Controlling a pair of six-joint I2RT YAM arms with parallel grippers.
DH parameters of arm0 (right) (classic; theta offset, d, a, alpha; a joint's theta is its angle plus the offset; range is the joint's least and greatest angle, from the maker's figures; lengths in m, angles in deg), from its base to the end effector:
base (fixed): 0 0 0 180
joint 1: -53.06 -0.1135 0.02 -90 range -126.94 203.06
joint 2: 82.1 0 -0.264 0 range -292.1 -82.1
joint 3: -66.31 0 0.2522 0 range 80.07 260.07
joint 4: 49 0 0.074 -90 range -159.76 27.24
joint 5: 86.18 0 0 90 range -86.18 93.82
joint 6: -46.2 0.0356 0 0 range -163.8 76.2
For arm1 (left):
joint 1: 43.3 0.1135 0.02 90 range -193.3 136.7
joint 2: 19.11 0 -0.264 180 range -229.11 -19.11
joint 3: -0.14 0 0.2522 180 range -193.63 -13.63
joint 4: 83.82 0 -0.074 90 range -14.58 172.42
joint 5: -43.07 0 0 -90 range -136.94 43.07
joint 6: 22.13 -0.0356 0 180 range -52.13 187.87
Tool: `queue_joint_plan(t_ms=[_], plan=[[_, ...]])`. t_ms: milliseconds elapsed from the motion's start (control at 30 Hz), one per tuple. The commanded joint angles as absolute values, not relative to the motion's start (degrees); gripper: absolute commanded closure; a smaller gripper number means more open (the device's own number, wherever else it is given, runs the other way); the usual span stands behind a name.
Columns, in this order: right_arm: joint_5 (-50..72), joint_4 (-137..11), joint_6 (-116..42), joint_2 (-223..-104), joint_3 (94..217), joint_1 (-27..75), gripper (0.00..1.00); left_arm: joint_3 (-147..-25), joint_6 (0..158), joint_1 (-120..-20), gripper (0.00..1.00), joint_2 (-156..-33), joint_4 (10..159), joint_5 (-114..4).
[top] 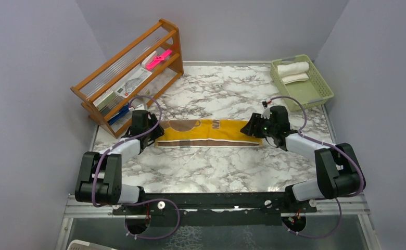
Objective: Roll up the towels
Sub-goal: Fold the towel at the center of the board.
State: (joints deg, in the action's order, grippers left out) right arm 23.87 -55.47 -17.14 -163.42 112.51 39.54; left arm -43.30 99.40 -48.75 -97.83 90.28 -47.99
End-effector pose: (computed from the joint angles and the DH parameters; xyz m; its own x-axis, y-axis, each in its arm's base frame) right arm 0.2566 0.0742 0.1581 -0.7872 0.2442 -0.5663 -0.1295 0.8323 0.5390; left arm 0.2555 -0.0250 0.1546 -0.6156 -0.4665 -0.6352 -0.2500 0.8799 -0.4040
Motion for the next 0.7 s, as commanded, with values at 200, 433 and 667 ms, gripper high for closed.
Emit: queue_joint_plan(t_ms=[200,433,667], plan=[[26.05,-53.94,-18.37,-163.23,111.85,39.52,0.51,-42.87,97.58,-46.95,0.44,-94.80,85.03,-45.65],[26.05,-54.15,-18.44,-162.94,111.94,39.53,0.51,-42.37,98.51,-46.01,0.47,-99.95,88.56,-52.97],[25.35,-54.38,-18.40,-162.33,111.71,39.52,0.51,-39.56,101.26,-45.96,0.57,-104.02,92.20,-58.01]])
